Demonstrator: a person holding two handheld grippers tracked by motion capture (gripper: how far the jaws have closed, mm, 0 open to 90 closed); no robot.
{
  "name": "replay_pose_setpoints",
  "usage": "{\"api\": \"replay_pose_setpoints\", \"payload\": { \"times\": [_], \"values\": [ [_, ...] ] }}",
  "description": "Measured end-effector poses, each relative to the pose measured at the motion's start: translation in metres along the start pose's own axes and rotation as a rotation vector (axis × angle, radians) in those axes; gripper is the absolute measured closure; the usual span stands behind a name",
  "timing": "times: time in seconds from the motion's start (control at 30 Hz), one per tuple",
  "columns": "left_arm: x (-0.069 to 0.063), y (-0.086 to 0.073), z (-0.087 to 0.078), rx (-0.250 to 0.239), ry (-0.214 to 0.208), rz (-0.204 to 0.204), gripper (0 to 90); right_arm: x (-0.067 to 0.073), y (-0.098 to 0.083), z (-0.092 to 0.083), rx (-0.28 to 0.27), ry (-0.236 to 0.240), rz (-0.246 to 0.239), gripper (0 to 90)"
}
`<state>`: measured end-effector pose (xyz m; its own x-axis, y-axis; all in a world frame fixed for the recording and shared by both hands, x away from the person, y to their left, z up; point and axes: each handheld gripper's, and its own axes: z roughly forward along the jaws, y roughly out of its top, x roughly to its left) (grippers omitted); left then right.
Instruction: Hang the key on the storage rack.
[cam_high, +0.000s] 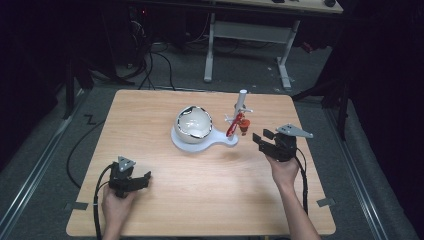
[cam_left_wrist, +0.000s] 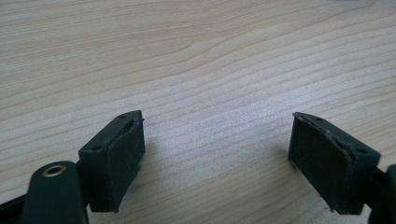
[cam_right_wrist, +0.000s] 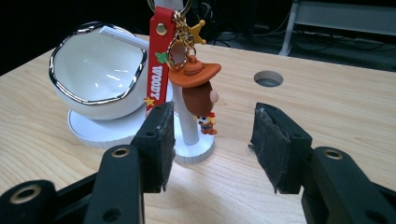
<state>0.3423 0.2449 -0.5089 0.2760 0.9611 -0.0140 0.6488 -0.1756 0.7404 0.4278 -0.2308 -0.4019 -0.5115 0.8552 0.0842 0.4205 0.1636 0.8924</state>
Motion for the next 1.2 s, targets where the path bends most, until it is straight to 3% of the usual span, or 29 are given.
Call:
{"api": "replay_pose_setpoints", "payload": {
  "times": [1.2],
  "values": [
    [0.0,0.0,0.0,0.001,0.0,0.0,18.9,-0.017,-0.032,-0.03,-0.011,-0.023,0.057,51.0]
  ]
}}
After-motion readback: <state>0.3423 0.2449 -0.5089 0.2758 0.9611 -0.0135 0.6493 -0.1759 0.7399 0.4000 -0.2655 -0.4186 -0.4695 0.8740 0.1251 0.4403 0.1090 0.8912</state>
